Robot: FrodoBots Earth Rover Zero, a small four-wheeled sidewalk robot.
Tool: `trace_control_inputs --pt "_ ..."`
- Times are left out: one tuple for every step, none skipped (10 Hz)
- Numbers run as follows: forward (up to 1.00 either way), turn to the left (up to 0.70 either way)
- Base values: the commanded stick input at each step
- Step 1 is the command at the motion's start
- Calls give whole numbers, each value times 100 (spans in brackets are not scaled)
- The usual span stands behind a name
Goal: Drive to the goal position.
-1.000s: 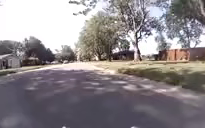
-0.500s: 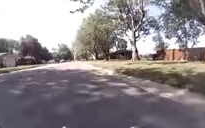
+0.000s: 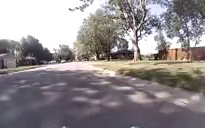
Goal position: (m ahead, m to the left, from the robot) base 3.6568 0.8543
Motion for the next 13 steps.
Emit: trace_control_inputs --pt "69 3" --pt "69 3" --pt "69 3" --pt "69 3" --pt "69 3" --pt "69 3" --pt "69 3" --pt "69 3" --pt "69 13" --pt "69 26" --pt "69 23" --pt "69 3" --pt "69 3"
